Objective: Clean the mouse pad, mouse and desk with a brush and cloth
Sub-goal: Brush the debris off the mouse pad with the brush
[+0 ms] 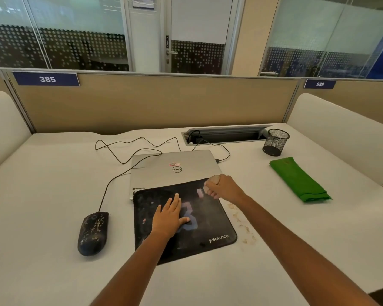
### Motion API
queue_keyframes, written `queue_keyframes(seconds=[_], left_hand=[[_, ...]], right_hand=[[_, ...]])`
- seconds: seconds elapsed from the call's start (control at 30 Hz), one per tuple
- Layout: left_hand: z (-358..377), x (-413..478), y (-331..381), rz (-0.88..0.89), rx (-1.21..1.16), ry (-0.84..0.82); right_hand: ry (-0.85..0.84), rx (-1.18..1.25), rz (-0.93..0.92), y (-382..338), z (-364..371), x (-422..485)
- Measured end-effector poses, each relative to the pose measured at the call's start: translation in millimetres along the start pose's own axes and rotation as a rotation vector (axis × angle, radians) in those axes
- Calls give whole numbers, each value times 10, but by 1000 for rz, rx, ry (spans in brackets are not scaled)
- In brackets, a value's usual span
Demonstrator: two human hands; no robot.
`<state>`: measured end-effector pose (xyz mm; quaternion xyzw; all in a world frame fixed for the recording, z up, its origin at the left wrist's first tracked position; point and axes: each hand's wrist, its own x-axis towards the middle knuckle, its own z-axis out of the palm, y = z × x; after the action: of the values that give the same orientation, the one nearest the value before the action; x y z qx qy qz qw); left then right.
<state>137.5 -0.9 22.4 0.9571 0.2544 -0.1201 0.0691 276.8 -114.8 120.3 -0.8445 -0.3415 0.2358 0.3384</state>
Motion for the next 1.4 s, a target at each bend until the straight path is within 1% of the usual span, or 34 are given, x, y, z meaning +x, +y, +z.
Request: queue_keyframes(seconds=[0.03,0.07,0.13,0.2,0.27,0.4,0.47,0.53,0.63,0.67,0.73,0.8,0.9,0.97,1.03,1.1,1.13,1.2,1.33,1.4], left_hand=[[-3,-1,2,-1,-3,-2],[-7,-5,4,-1,-5,-4],[-14,-12,7,-3,-4,-6],[-12,-13,11,-7,5,-3],[-16,-18,15,-10,17,-3],[-28,-24,23,-14,27,-8],[-46,-35,36,-15,26,-11],[-71,-53,50,-12,44,-15],[-122,-79,59,9,101,-25],[-137,-94,58,20,102,-34],[-151,-127,52,48,79,-65],[-137,-164,51,78,50,-103],[-96,-212,49,92,51,-120],[-89,-222,43,87,55,-110],[-104,-226,49,92,72,-104],[-118,-222,60,98,82,-106],[-124,-222,62,100,82,-111],[-135,-223,60,104,82,-120],[-128,-245,37,115,110,-151],[-102,-263,26,109,102,-154]], right_hand=[[36,-25,-26,8,46,-10],[28,-71,-22,16,99,-18],[-43,-162,43,15,186,-47],[-109,-157,97,-16,183,-94],[-205,-125,119,-59,100,-151],[-457,-238,168,-77,-81,-263],[-496,-222,178,-39,-142,-260],[-440,-160,156,8,-164,-226],[-198,-49,69,108,-99,-198],[-118,-56,23,140,-60,-203],[-45,-133,-46,189,32,-224],[-51,-182,-76,217,92,-268],[-136,-239,-81,258,124,-362],[-206,-172,-43,300,105,-452],[-319,-93,18,322,28,-541],[-430,-83,69,320,-78,-597],[-454,-94,82,312,-128,-612],[-423,-99,86,285,-198,-614],[-201,20,-10,210,-93,-562],[-123,59,-54,139,79,-534]])
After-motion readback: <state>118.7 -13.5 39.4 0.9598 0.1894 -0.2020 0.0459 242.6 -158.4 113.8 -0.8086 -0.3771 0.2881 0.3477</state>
